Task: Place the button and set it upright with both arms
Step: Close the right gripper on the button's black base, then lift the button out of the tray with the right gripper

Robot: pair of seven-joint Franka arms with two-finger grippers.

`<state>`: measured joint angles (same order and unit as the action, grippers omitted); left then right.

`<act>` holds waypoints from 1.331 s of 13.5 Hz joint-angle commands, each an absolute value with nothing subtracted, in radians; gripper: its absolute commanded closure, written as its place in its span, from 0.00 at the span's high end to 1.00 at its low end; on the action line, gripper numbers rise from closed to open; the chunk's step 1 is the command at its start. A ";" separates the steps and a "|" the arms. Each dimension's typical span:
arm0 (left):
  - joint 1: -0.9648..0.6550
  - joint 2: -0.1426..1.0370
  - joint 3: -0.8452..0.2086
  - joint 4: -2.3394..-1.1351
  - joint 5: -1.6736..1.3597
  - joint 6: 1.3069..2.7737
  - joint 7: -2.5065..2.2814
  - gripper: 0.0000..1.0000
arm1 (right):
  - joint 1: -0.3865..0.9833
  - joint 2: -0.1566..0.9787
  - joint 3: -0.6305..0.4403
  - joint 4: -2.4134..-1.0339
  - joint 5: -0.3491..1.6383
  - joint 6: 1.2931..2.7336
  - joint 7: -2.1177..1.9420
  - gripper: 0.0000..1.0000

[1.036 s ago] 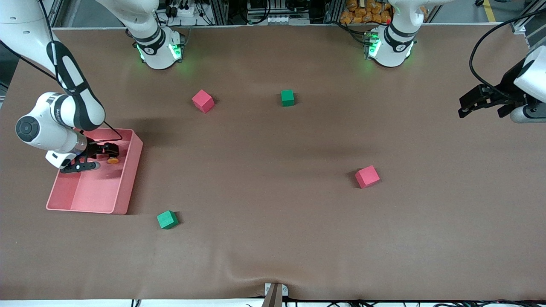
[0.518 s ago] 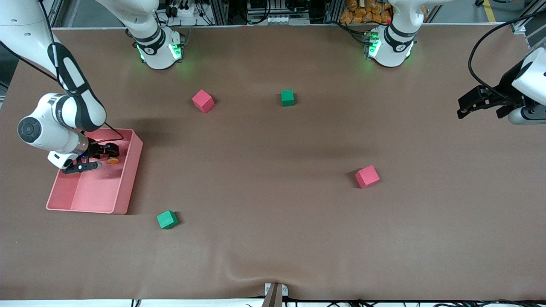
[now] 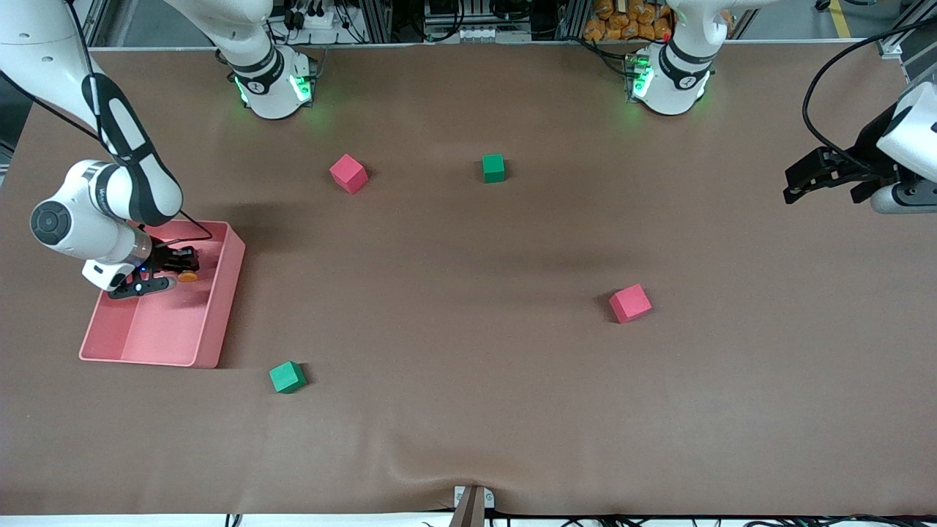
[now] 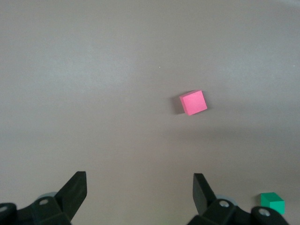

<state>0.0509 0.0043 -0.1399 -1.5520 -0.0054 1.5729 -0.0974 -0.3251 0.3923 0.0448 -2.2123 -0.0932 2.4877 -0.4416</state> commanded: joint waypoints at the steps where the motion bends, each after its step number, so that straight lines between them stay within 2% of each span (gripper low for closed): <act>1: 0.058 0.008 -0.141 -1.542 -0.021 1.566 -0.075 1.00 | -0.336 0.385 0.057 -2.165 -0.115 2.507 -0.526 0.00; 3: 0.061 0.008 -0.141 -1.540 -0.021 1.566 -0.075 1.00 | -0.315 0.376 0.060 -2.105 -0.115 2.429 -0.540 0.00; 7: 0.057 0.008 -0.141 -1.542 -0.023 1.566 -0.077 1.00 | -0.261 0.380 0.061 -1.924 -0.114 2.140 -0.543 0.00; 10: 0.057 0.009 -0.141 -1.543 -0.023 1.566 -0.077 1.00 | -0.212 0.377 0.066 -1.914 -0.112 2.097 -0.548 0.00; 12: 0.058 0.008 -0.141 -1.542 -0.023 1.566 -0.077 1.00 | -0.134 0.358 0.075 -1.898 -0.109 2.033 -0.558 0.00; 14: 0.060 0.008 -0.141 -1.543 -0.023 1.566 -0.077 1.00 | 0.002 0.353 0.075 -1.835 -0.097 1.938 -0.548 0.00; 18: 0.055 0.008 -0.141 -1.543 -0.023 1.566 -0.075 1.00 | 0.246 0.359 0.074 -1.752 -0.060 1.916 -0.470 0.00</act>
